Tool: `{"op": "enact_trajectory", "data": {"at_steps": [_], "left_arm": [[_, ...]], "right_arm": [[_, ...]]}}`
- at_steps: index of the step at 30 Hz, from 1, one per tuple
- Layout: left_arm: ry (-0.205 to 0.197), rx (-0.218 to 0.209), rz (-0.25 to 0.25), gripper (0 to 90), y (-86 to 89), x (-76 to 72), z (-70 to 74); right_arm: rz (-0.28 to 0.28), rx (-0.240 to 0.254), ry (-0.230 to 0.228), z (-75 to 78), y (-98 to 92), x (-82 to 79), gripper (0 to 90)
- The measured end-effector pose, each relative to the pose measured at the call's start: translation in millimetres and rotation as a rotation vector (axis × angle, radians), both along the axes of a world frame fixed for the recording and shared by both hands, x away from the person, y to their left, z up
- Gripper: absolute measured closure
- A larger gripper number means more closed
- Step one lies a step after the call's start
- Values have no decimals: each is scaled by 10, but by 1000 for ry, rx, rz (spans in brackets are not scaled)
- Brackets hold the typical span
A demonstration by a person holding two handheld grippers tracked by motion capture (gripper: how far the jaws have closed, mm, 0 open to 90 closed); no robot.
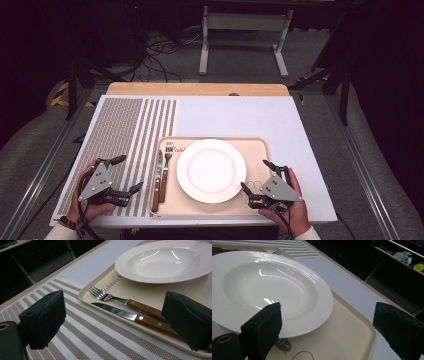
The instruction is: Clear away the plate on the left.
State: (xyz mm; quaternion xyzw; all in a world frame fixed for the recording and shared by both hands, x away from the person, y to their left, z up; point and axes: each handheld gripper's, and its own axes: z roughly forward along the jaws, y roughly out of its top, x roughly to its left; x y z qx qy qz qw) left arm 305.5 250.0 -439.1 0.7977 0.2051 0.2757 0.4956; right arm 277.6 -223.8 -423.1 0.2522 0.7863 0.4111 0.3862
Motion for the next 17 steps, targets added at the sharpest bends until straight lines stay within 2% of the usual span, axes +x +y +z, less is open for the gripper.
{"op": "enact_trajectory", "data": {"at_steps": [17], "left_arm": [[7,1,4,66,-6,37,-6]], "right_arm": [[-4,9,6,-2,-29,19,97]]}}
